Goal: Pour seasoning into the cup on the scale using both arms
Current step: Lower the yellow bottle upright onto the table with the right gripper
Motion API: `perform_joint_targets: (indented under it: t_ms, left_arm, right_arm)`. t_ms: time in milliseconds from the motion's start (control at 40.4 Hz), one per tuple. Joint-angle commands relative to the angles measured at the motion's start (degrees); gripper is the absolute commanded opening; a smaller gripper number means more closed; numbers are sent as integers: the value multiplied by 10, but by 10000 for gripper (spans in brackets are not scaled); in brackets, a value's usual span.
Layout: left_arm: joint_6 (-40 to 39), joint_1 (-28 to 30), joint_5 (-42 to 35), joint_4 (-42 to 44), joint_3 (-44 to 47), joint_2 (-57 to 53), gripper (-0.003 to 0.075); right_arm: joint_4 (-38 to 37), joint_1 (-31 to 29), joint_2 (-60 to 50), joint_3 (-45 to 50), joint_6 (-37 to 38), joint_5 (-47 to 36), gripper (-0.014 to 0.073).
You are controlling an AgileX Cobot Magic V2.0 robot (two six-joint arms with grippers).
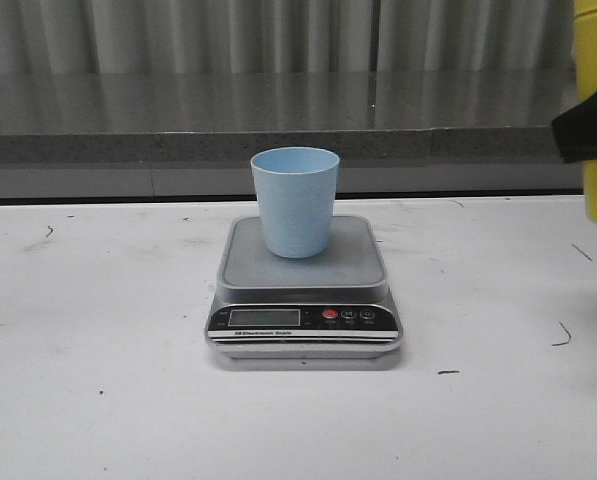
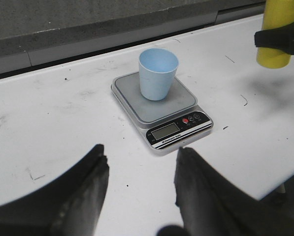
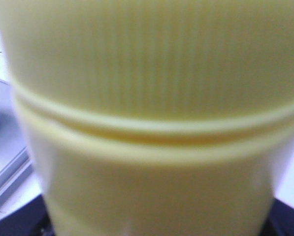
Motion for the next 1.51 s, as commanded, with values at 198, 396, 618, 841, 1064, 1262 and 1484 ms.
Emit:
perform_joint_targets:
  t_ms: [198,396,618,841,1064,1262,1484]
  left_arm:
    - [-2,-3,-41,-2,-15,4,313]
    - [-2,-3,-41,-2,-15,4,313]
    - [-2,-3,-41,-2,-15,4,313]
    - [-2,-3,-41,-2,-15,4,313]
    - [-2,-3,-41,-2,-15,4,313]
    - [-2,-3,-41,-2,-15,4,313]
    - [-2,-3,-41,-2,-15,4,313]
  right_arm:
    - [118,-5,129,-26,-162,-233,346]
    - [153,-5,226,-60,-171,-315,346]
    - [159,-5,287,-111,-189,-336,350]
    - [161,-5,320,-139,-190,-330,454]
    - [162,-5,320,-140,-190,-317,603]
    - [164,-5,315,-132,-190,-307,647]
    - [205,-5,271,-82,-190,-274,647]
